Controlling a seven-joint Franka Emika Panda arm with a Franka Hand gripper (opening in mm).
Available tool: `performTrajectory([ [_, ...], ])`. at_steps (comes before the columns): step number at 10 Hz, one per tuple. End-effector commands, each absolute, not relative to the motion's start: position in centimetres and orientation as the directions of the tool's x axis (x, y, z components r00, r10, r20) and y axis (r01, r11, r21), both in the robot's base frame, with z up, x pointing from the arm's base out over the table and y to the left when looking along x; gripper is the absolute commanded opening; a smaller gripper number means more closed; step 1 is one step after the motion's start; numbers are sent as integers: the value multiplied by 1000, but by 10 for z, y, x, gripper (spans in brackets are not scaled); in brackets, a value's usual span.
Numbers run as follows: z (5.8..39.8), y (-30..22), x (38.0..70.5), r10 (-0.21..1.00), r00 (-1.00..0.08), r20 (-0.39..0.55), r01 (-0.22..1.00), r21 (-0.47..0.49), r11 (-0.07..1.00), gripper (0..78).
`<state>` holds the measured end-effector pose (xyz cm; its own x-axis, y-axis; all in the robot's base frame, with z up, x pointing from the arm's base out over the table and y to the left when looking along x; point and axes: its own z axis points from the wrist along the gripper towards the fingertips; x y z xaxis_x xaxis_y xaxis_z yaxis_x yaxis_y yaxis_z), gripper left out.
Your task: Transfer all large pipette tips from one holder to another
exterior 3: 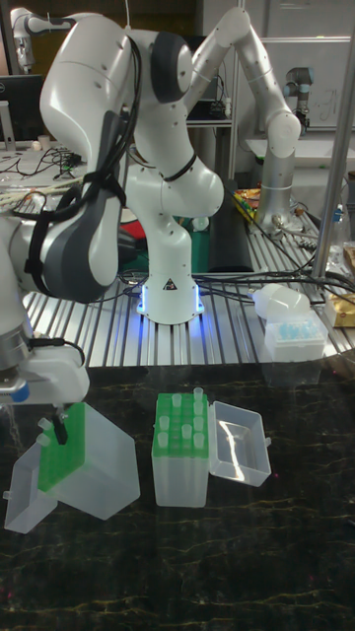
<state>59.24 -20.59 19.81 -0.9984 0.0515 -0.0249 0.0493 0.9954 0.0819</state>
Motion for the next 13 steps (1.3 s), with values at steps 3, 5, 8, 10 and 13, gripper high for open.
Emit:
performTrajectory([
  [3, 194, -202, 588, 77, -996, -48, 73, 71, 995, 774],
  [5, 198, -196, 585, 95, -994, -46, 92, 69, 993, 774],
  [8, 204, -185, 579, 128, -991, -43, 125, 65, 990, 774],
  [10, 209, -178, 575, 152, -988, -38, 150, 64, 987, 774],
  [13, 209, -173, 573, 166, -985, -39, 163, 67, 984, 774],
])
